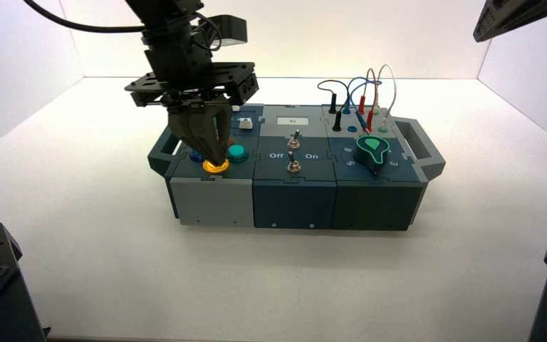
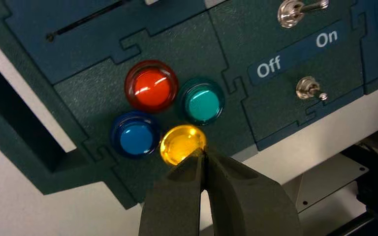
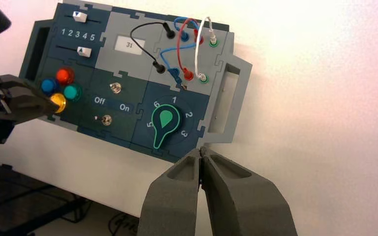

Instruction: Push the yellow button with the left gripper.

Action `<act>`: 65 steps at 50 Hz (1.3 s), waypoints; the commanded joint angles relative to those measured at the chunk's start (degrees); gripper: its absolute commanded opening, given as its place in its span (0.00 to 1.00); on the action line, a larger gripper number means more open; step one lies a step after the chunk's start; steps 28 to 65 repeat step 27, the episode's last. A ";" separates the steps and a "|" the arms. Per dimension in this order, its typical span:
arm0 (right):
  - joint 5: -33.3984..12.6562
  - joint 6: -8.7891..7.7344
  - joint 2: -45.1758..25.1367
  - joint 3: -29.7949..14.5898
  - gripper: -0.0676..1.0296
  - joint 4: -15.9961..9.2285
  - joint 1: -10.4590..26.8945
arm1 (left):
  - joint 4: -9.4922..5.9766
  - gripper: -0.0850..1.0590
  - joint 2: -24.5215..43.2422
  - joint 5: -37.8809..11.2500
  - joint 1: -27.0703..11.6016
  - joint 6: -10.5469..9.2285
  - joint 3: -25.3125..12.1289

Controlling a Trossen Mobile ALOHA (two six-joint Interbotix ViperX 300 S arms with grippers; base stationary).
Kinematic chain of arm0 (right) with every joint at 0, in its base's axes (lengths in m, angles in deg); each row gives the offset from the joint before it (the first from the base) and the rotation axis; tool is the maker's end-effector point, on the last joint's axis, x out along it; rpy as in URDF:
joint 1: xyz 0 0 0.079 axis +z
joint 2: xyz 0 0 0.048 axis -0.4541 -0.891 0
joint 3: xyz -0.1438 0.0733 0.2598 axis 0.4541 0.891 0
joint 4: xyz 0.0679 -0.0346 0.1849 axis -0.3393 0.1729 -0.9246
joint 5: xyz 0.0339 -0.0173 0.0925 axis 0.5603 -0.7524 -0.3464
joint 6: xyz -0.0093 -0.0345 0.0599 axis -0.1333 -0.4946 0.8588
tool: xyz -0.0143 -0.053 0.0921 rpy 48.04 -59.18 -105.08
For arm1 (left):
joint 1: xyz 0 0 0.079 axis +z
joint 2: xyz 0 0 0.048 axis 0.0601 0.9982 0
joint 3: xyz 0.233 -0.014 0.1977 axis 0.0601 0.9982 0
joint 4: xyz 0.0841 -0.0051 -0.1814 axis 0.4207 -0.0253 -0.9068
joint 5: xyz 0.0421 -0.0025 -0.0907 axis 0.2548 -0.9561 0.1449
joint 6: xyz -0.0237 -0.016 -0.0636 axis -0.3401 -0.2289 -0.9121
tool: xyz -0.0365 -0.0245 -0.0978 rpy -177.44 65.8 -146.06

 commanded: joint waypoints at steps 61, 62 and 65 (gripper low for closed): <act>0.26 0.18 -0.26 -0.79 0.04 0.53 -0.26 | 0.35 0.05 -2.99 0.18 0.62 -0.35 1.14; 0.26 0.18 -0.26 -0.79 0.04 0.53 -0.26 | 0.35 0.05 -2.99 0.18 0.62 -0.35 1.14; 0.26 0.18 -0.26 -0.79 0.04 0.53 -0.26 | 0.35 0.05 -2.99 0.18 0.62 -0.35 1.14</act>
